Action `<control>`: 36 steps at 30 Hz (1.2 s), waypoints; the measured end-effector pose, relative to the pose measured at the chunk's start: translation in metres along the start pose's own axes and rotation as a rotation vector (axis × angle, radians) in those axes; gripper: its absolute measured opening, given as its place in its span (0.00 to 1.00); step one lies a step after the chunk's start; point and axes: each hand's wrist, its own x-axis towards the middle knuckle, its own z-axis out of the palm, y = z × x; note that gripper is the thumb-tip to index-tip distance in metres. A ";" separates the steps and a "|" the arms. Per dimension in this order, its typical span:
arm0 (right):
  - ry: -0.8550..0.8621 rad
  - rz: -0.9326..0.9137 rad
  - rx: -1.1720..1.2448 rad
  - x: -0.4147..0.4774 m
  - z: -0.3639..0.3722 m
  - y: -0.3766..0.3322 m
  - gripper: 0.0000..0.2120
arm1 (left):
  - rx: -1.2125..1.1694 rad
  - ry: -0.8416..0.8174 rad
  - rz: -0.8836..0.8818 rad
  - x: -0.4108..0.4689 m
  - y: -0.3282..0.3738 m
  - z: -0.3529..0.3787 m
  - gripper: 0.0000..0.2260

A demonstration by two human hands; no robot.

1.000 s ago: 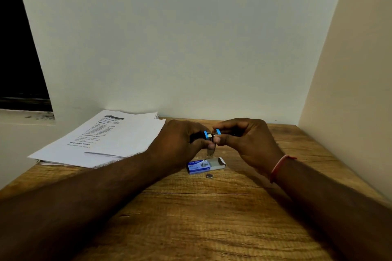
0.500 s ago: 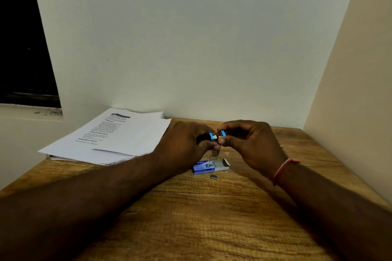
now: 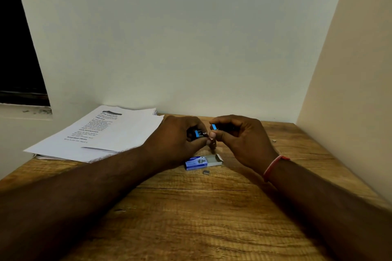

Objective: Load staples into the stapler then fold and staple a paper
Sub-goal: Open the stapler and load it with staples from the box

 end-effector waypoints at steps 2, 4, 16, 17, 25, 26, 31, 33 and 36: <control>-0.006 0.008 -0.050 0.001 -0.002 0.003 0.18 | 0.029 -0.002 -0.035 0.003 -0.005 -0.001 0.08; -0.024 0.011 -0.087 0.002 -0.003 0.004 0.20 | 0.054 -0.006 -0.072 0.004 -0.010 -0.003 0.10; -0.600 -0.076 -0.334 -0.002 -0.019 -0.032 0.06 | 0.073 -0.037 -0.190 0.007 -0.031 0.001 0.13; -0.623 -0.076 -0.333 -0.003 -0.018 -0.033 0.05 | 0.086 -0.035 -0.189 0.007 -0.032 0.002 0.13; -0.652 -0.027 -0.387 -0.004 -0.017 -0.030 0.08 | 0.116 -0.041 -0.195 0.008 -0.035 0.002 0.13; -0.656 -0.024 -0.377 -0.004 -0.017 -0.029 0.08 | 0.120 -0.046 -0.194 0.009 -0.035 0.001 0.13; -0.650 -0.004 -0.368 -0.002 -0.020 -0.029 0.09 | 0.141 -0.077 -0.220 0.009 -0.035 -0.006 0.14; -0.655 -0.001 -0.401 -0.001 -0.019 -0.027 0.08 | 0.149 -0.076 -0.230 0.009 -0.034 -0.011 0.16; -0.677 0.013 -0.402 -0.002 -0.016 -0.024 0.07 | 0.188 -0.086 -0.210 0.011 -0.026 -0.025 0.19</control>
